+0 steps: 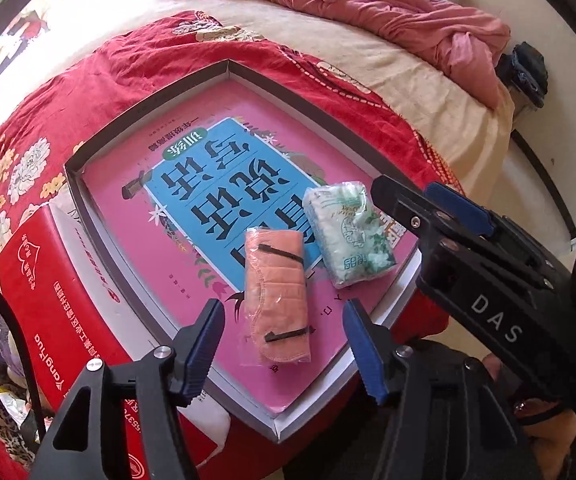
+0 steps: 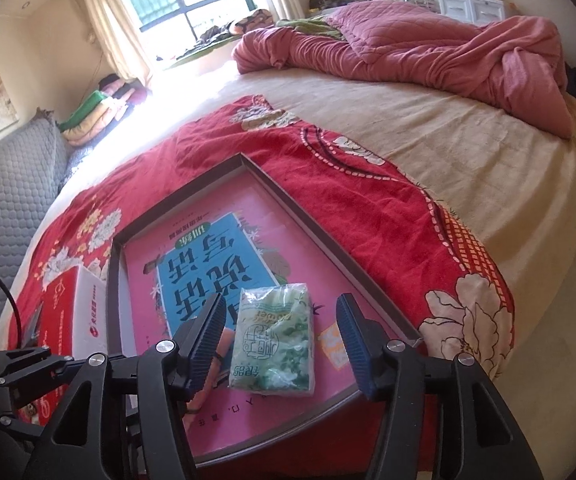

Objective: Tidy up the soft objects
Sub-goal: 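Move both open grippers back over the pile of soft items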

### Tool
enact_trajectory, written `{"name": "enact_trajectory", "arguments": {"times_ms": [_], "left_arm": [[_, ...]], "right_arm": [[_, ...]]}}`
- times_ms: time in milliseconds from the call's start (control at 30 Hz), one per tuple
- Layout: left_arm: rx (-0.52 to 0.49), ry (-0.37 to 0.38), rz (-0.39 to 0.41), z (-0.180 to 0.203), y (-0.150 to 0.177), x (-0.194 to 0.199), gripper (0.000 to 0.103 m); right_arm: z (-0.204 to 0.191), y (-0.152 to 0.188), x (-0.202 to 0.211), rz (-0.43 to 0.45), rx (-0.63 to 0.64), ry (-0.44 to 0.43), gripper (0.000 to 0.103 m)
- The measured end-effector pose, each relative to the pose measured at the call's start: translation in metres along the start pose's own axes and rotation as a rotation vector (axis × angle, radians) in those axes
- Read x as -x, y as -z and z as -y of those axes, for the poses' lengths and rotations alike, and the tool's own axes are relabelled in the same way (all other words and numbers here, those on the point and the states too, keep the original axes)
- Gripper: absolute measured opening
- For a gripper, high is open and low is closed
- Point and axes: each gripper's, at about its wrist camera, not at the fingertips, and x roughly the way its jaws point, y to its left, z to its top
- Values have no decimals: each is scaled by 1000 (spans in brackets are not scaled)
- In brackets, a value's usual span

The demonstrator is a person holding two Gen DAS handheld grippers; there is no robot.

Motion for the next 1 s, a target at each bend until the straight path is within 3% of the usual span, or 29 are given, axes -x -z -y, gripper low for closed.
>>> {"name": "enact_trajectory", "arguments": {"times_ms": [100,333,500,767,1000], "left_arm": [[19,14,39,-4,-1,12,62],[114,59,149,-27,8,49,69],[188,15,203,-49,24,72,71],[257,-24,276,-85,65,106,72],[304,-95,327,-115,101,140,72]], "right_arm": [[7,-3,5,31,-24,26,67],[10,-5,6,39,-35,36,69],[-2,-6,15,71,-4,43,74],[-47,-7,37,115,65,-15,75],[-99,-5,58,142,218,-47,77]]}}
